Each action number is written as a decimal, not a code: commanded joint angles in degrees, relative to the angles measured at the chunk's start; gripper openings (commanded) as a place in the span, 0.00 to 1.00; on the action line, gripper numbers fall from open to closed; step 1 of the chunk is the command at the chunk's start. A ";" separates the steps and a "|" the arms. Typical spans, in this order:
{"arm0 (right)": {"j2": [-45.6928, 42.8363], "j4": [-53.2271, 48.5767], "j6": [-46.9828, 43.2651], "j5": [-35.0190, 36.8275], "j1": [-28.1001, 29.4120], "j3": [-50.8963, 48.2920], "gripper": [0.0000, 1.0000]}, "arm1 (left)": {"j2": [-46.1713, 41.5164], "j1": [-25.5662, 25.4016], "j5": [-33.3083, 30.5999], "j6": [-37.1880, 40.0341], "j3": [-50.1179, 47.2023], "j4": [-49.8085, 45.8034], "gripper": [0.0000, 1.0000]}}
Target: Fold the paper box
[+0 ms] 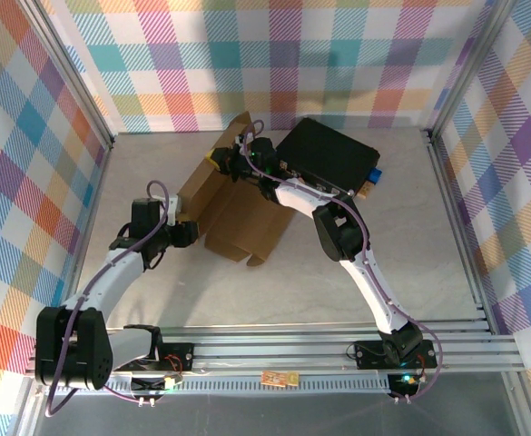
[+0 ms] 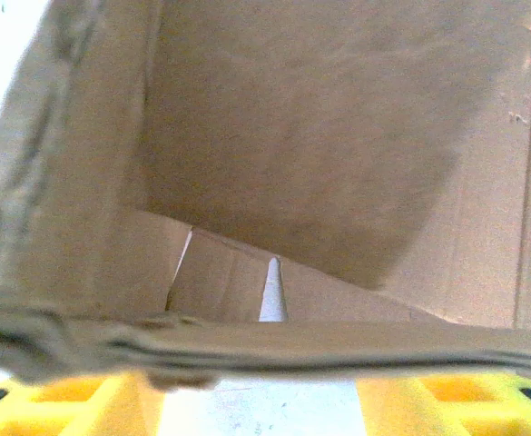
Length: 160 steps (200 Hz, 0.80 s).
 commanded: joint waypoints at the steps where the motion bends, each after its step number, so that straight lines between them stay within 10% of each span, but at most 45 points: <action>1: 0.74 -5.08 -1.07 -0.94 -0.50 -0.78 0.00 | -2.26 -0.48 4.67 5.92 0.88 -1.68 0.53; 76: 0.42 -7.78 -2.03 -1.74 -0.92 -0.23 0.00 | -6.55 -0.43 -0.80 4.81 3.43 -8.99 0.60; 160: 0.77 -7.40 -1.46 -1.82 -0.94 0.21 0.00 | -22.68 3.19 -15.94 -9.80 5.28 -20.96 0.36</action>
